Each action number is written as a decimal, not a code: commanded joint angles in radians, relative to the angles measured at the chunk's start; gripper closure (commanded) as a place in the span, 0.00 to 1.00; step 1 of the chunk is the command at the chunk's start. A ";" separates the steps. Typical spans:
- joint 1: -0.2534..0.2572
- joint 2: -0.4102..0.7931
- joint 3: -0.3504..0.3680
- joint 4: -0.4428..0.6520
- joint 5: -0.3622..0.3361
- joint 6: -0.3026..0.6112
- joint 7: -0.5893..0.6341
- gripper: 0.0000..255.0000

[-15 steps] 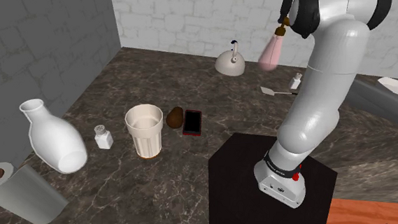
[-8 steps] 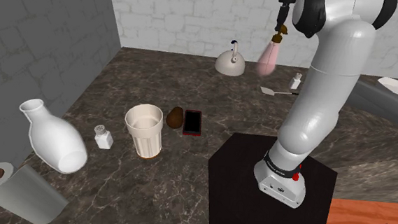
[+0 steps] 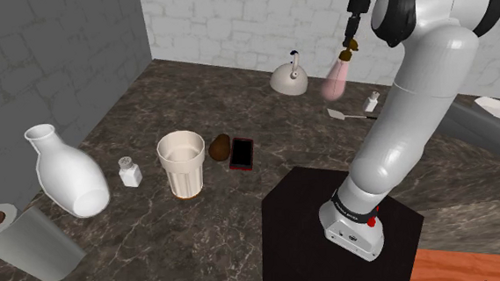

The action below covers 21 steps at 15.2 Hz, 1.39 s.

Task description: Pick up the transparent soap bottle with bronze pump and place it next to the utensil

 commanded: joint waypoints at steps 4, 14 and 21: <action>0.001 -0.001 0.000 -0.002 -0.001 0.002 0.000 1.00; -0.046 0.077 -0.007 0.181 0.051 -0.124 -0.034 0.00; -0.066 0.102 -0.007 0.237 0.069 -0.161 -0.043 0.00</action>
